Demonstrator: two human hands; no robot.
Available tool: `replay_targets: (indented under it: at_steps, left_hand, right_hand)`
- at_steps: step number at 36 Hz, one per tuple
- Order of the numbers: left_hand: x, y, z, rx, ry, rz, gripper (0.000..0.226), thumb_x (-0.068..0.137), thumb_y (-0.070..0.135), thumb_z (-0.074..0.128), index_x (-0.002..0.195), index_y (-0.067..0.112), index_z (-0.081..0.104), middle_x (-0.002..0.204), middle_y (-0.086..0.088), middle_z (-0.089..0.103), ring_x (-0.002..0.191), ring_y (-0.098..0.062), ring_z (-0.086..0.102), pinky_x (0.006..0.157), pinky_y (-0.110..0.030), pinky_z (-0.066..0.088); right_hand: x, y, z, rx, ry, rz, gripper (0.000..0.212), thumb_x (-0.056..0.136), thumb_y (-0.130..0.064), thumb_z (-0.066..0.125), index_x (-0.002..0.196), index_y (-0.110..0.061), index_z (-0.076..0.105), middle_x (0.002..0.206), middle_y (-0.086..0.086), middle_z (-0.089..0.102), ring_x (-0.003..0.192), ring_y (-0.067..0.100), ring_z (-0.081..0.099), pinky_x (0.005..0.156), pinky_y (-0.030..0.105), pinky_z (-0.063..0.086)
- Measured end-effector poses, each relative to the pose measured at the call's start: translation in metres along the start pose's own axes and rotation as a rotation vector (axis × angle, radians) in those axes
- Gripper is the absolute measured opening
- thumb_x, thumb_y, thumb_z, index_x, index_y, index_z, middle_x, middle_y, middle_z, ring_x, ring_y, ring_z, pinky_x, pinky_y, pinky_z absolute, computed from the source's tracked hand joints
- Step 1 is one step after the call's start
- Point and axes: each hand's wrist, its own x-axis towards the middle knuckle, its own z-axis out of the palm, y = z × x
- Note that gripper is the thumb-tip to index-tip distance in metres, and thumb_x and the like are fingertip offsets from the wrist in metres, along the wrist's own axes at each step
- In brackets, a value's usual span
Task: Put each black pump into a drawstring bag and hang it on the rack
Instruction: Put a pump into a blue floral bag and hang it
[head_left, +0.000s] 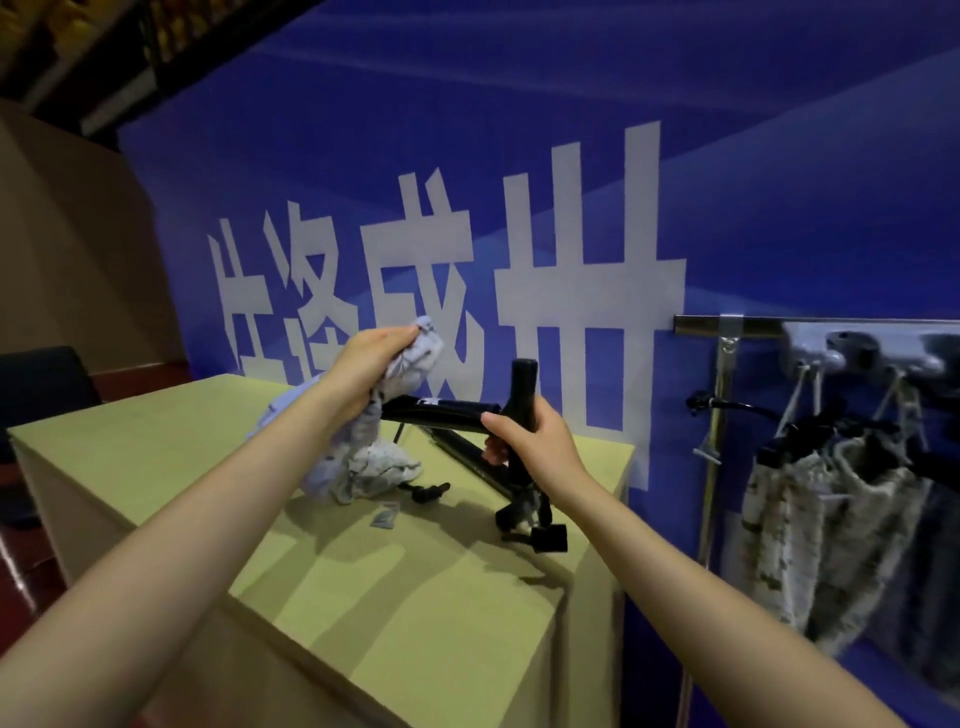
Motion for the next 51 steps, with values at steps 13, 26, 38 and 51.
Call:
replay_targets:
  at_steps: [13, 26, 38, 51]
  left_hand:
    - [0.017, 0.017, -0.052, 1.012, 0.3, 0.432, 0.027, 0.1, 0.032, 0.045, 0.101, 0.018, 0.067, 0.087, -0.007, 0.069, 0.077, -0.025, 0.059, 0.057, -0.033, 0.04]
    - [-0.004, 0.041, -0.001, 0.072, -0.095, 0.204, 0.026, 0.097, 0.025, 0.054, 0.086, 0.003, 0.064, 0.082, -0.021, 0.06, 0.078, -0.027, 0.055, 0.074, -0.037, 0.046]
    - [0.011, 0.069, -0.008, 0.22, -0.013, 0.255, 0.03, 0.101, 0.035, 0.044, 0.109, 0.018, 0.067, 0.109, -0.007, 0.069, 0.098, -0.02, 0.065, 0.084, -0.035, 0.053]
    - [-0.003, 0.082, 0.015, -0.074, -0.019, 0.399, 0.03, 0.093, 0.045, 0.056, 0.094, 0.017, 0.068, 0.092, -0.004, 0.068, 0.092, -0.018, 0.064, 0.085, -0.034, 0.05]
  right_hand:
    - [0.028, -0.058, -0.025, 0.074, -0.015, -0.252, 0.018, 0.092, -0.015, 0.063, 0.104, -0.002, 0.058, 0.079, 0.012, 0.067, 0.059, 0.016, 0.061, 0.053, 0.024, 0.05]
    - [0.022, -0.044, 0.003, -0.065, -0.09, -0.204, 0.016, 0.092, -0.024, 0.064, 0.102, -0.013, 0.058, 0.086, 0.01, 0.072, 0.073, 0.024, 0.071, 0.064, 0.038, 0.054]
    - [0.055, -0.126, -0.021, -0.726, -0.057, -0.556, 0.053, 0.078, -0.051, 0.072, 0.124, -0.028, 0.061, 0.106, -0.009, 0.07, 0.097, 0.01, 0.065, 0.083, 0.039, 0.056]
    - [0.078, -0.167, -0.028, -0.864, -0.429, -0.436, 0.034, 0.095, -0.038, 0.057, 0.126, -0.023, 0.06, 0.101, -0.003, 0.068, 0.09, 0.011, 0.063, 0.078, 0.03, 0.05]
